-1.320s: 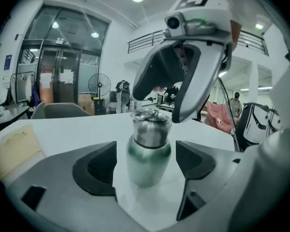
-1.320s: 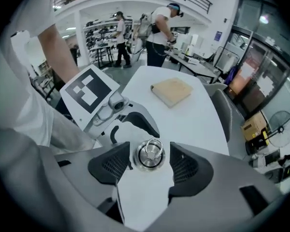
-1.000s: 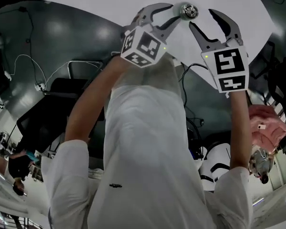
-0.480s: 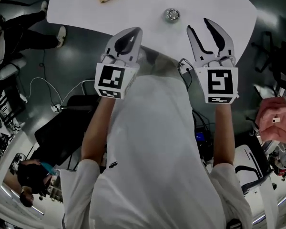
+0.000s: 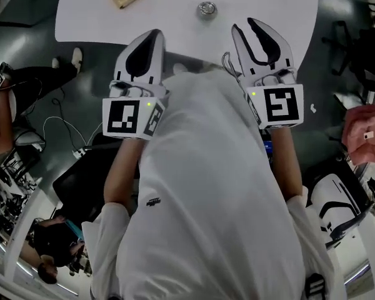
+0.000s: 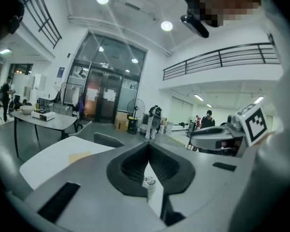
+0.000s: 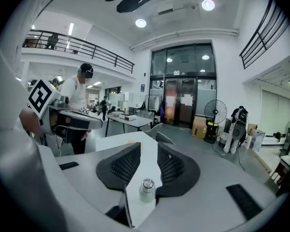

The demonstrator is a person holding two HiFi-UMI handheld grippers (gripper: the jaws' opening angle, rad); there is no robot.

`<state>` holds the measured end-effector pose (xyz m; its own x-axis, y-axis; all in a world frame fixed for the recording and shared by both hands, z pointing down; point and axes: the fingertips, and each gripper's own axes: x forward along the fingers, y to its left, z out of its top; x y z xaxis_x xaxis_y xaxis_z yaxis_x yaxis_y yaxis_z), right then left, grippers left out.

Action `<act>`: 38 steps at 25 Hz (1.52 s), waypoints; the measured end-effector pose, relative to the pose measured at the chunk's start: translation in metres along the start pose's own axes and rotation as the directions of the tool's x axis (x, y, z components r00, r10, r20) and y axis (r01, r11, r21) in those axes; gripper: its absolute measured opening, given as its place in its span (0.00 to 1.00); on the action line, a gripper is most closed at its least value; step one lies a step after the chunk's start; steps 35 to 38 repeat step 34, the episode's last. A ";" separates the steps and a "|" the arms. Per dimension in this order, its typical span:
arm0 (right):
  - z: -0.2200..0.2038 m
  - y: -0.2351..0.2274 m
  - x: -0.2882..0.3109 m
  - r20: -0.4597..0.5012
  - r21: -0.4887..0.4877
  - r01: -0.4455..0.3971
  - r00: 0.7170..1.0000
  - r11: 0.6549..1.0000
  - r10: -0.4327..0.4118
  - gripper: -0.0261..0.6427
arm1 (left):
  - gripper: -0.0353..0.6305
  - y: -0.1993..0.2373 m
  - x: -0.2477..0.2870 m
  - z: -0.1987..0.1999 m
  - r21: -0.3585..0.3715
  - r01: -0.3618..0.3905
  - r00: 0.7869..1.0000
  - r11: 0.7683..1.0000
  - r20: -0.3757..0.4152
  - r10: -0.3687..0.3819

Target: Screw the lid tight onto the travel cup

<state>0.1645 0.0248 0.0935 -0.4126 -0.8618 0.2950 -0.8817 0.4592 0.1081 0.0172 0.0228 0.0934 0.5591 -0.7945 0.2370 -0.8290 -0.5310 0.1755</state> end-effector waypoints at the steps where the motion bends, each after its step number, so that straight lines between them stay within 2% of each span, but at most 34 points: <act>1: 0.001 0.001 0.001 0.009 -0.005 -0.007 1.000 1.000 0.007 0.18 | 0.06 -0.004 0.005 0.003 -0.018 0.012 1.000 1.000 0.013 -0.011; 4: -0.002 0.006 0.002 0.012 -0.032 -0.027 1.000 0.999 0.027 0.18 | 0.06 -0.022 0.013 0.005 -0.076 0.114 0.994 0.991 0.016 -0.113; 5: -0.003 0.007 0.002 0.014 -0.029 -0.033 0.999 0.999 0.033 0.18 | 0.06 -0.024 0.013 0.005 -0.092 0.124 0.992 0.988 0.018 -0.123; 10: -0.013 0.012 -0.002 -0.012 -0.044 -0.090 0.996 0.995 0.090 0.18 | 0.06 -0.018 0.017 -0.006 -0.130 0.101 0.995 0.986 -0.001 -0.102; 16: -0.026 0.008 -0.022 -0.045 -0.020 -0.080 0.996 0.997 0.079 0.17 | 0.06 -0.043 0.019 -0.005 -0.095 0.134 0.991 0.986 -0.006 -0.135; 22: -0.027 0.006 -0.034 -0.047 0.024 -0.072 0.996 0.997 0.073 0.17 | 0.06 -0.052 0.006 -0.014 -0.019 0.115 0.992 0.993 -0.053 -0.116; 32: -0.048 0.027 -0.010 -0.090 -0.004 -0.148 0.985 0.989 0.147 0.17 | 0.06 -0.037 0.008 -0.033 -0.001 0.113 0.992 0.994 -0.055 -0.113; 38: -0.050 0.032 -0.007 -0.095 -0.004 -0.157 0.983 0.988 0.156 0.17 | 0.06 -0.034 0.006 -0.035 0.006 0.114 0.992 0.994 -0.059 -0.113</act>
